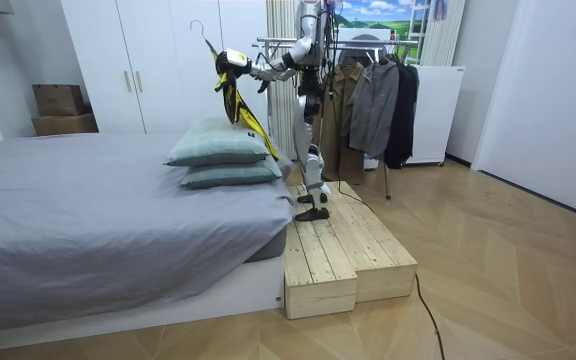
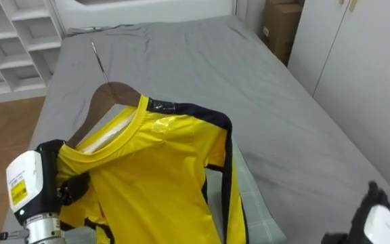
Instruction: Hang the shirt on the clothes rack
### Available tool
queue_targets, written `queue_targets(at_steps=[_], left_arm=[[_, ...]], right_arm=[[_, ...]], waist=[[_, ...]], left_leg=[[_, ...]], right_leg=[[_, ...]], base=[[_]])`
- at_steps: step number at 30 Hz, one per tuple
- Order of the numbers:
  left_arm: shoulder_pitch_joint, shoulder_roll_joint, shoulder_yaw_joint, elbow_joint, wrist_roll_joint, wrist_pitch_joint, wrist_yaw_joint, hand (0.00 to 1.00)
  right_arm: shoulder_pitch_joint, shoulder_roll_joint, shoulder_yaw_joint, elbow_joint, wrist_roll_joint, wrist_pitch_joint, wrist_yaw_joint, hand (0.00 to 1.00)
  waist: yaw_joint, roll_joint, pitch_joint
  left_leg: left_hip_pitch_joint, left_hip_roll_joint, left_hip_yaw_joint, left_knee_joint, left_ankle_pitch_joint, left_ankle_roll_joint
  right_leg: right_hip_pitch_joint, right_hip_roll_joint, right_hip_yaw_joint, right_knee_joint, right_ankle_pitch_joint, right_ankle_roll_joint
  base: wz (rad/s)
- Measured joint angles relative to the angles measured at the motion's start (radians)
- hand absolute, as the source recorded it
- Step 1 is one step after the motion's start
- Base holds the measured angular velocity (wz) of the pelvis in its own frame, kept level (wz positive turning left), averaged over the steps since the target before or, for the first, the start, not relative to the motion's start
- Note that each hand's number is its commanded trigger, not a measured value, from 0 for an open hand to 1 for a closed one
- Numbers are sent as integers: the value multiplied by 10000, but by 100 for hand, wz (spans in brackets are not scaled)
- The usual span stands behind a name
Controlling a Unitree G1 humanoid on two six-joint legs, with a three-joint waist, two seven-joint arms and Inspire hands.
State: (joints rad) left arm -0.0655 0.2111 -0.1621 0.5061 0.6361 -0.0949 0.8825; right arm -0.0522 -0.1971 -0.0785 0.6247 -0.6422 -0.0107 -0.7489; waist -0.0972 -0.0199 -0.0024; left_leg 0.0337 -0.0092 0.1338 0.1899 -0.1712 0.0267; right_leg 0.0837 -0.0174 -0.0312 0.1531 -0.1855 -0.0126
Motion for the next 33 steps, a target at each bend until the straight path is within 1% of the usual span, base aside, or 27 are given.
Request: queue_targets(at_steps=[1, 4, 6, 10, 12, 15, 22, 25, 28, 30, 33], left_arm=[[0, -5, -26, -30, 46, 25, -4, 100], [0, -6, -63, -147, 110, 104, -143, 100], [0, -2, -63, -476, 123, 181, -312, 100], [3, -5, -261, -1143, 131, 215, -444, 100], [5, -5, -571, -1469, 134, 222, -675, 100], [5, -9, -869, -1605, 213, 232, -1075, 100], [11, -8, -964, -1607, 283, 245, -1737, 100], [11, -11, -962, -1608, 366, 246, -1821, 100], [10, -30, -946, -1690, 729, 264, -1951, 100], [10, -29, -950, -2042, 968, 293, -2079, 100], [9, -8, -939, -2368, 1242, 308, -2122, 100]], right_arm=[[-2, 29, 37, -246, -175, 0, -70, 0], [103, 91, 595, -1175, -1116, -38, -372, 0], [238, 101, 1059, -1772, -1787, -111, -405, 0], [267, 106, 1740, -2487, -2244, -159, -401, 0], [279, 101, 2141, -2857, -2302, -168, -285, 0], [318, 101, 2275, -3076, -2379, -198, 70, 0], [319, 66, 2645, -3275, -2254, -206, 837, 0], [319, 67, 2779, -3275, -2175, -238, 1040, 0], [316, 66, 2913, -3275, -2044, -247, 1198, 0], [316, 62, 2942, -3284, -1811, -344, 1330, 0], [316, 54, 2933, -3408, -1523, -350, 1425, 0]], waist=[[33, -3, -2], [171, -5, 0], [242, 12, 9], [272, 50, 24], [354, 113, 33], [431, 154, 26], [490, 154, 26], [506, 153, 26], [510, 152, 26], [519, 148, 27], [512, 146, 28]], left_leg=[[1, 0, 0, -1, 0, 0], [103, 14, -9, -1, -1, -2], [112, 15, -6, 0, -2, -3], [110, 17, -18, -34, -5, -4], [126, 15, 1, -99, -5, -4], [139, 18, 12, -99, -5, -4], [139, 21, 11, -98, -4, -4], [137, 20, 10, -107, -4, -4], [143, 18, 11, -99, -4, -4], [138, 16, 11, -100, -4, -4], [156, 14, -9, -100, -4, -4]], right_leg=[[8, -1, 0, -5, 0, 0], [98, 7, -1, 17, 3, -2], [110, 9, 0, 18, 3, -2], [95, 8, 0, 33, 3, -2], [121, 10, 19, 56, 4, -1], [131, 11, 16, 66, 4, 0], [146, 10, -18, 51, 5, 0], [148, 8, -19, 48, 5, 0], [160, 5, -10, 40, 5, 0], [170, 1, -12, 17, 5, 0], [193, 0, -12, 3, 5, 0]], base=[[0], [0], [0], [0], [-2], [0], [0], [0], [0], [0], [0]])
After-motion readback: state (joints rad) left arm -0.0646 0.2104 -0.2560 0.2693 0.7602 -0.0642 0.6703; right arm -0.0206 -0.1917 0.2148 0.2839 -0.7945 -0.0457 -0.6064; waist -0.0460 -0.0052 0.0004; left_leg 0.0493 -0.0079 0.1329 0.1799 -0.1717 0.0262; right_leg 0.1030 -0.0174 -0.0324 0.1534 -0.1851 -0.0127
